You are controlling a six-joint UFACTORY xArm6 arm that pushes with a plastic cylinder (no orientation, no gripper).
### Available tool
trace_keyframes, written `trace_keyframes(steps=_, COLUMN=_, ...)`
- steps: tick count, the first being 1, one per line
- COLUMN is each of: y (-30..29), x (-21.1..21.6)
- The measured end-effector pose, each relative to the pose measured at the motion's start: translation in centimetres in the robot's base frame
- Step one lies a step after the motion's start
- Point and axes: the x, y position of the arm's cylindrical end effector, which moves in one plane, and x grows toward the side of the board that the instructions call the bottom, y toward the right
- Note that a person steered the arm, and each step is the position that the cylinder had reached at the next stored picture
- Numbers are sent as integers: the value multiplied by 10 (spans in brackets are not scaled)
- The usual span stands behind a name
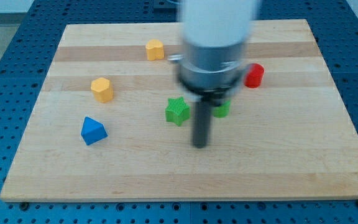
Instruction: Nudge the yellow hexagon upward
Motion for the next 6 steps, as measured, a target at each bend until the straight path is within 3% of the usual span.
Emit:
trace_keyframes(steps=2, y=-3, x=-77)
trace_keyframes(steps=4, y=-108, x=-46)
trace_keyframes(steps=5, y=-126, x=-87)
trace_keyframes(steps=6, y=-209, x=-80)
